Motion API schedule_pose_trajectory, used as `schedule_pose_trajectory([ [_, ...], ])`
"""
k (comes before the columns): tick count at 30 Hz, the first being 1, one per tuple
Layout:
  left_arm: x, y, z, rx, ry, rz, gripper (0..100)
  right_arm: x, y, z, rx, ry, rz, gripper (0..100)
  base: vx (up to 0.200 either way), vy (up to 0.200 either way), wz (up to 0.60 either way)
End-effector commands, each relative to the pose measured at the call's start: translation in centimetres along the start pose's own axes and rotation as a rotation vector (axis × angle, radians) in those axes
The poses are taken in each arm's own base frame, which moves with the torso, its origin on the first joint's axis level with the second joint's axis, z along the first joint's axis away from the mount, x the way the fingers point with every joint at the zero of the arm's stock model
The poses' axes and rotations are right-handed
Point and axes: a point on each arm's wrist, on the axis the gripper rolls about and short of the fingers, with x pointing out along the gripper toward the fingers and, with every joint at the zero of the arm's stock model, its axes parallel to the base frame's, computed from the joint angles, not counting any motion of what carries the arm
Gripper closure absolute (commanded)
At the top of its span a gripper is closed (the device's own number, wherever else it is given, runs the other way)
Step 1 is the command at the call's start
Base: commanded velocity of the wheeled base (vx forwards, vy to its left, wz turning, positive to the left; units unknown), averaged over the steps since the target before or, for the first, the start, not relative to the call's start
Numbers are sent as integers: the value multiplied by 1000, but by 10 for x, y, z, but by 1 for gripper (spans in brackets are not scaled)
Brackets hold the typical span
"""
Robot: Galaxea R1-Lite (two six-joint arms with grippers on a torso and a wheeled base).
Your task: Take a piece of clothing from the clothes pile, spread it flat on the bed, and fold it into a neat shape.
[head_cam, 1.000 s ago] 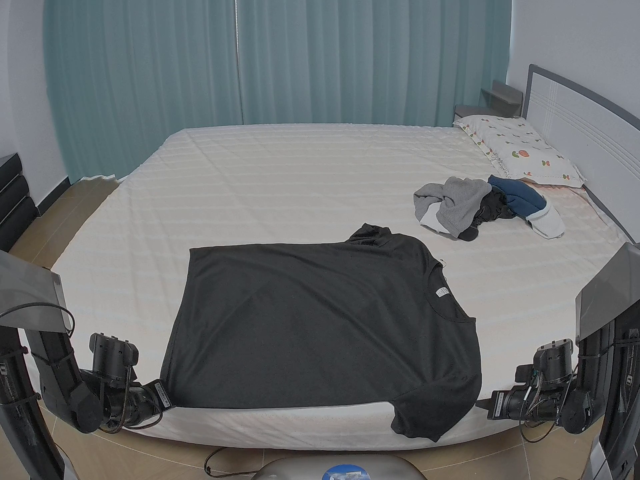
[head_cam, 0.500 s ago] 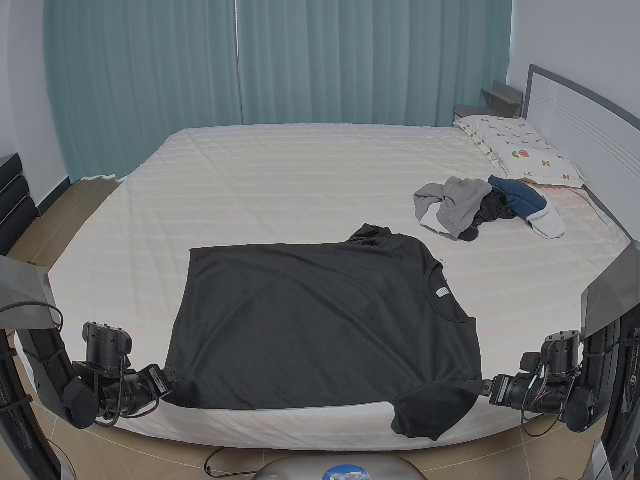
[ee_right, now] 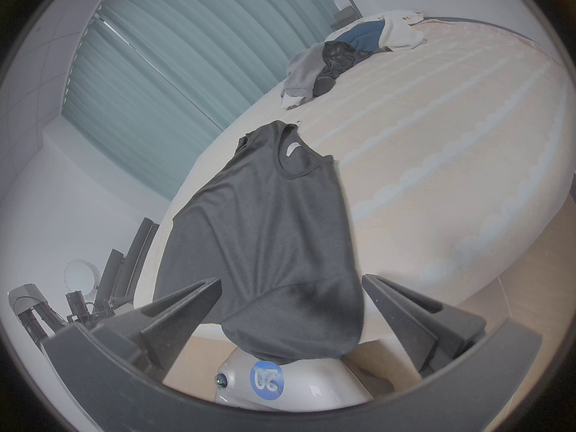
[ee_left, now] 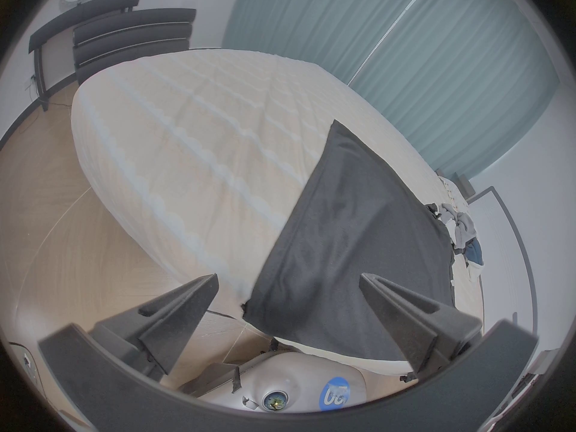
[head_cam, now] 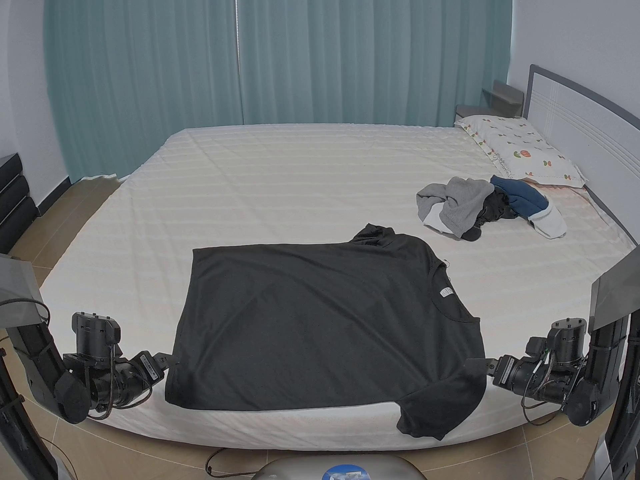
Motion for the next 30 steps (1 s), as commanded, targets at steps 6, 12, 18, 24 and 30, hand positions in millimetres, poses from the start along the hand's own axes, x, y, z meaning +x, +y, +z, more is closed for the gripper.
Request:
schedule_pose_trajectory([
  [6, -1, -2, -1, 4, 2, -10, 0, -2, 5, 16, 37, -84, 32, 0, 0, 0, 0],
  [12, -1, -4, 2, 3, -9, -23, 0, -2, 6, 21, 36, -111, 41, 0, 67, 0, 0],
  [18, 0, -5, 0, 3, 10, -37, 0, -5, 13, 30, 21, -158, 73, 0, 200, 0, 0],
  [24, 0, -5, 0, 1, 12, -37, 0, 13, 26, 47, -17, -221, 134, 0, 200, 0, 0],
  [30, 3, -6, 0, 1, 33, -57, 0, 61, 60, 78, -43, -150, 145, 0, 33, 0, 0],
])
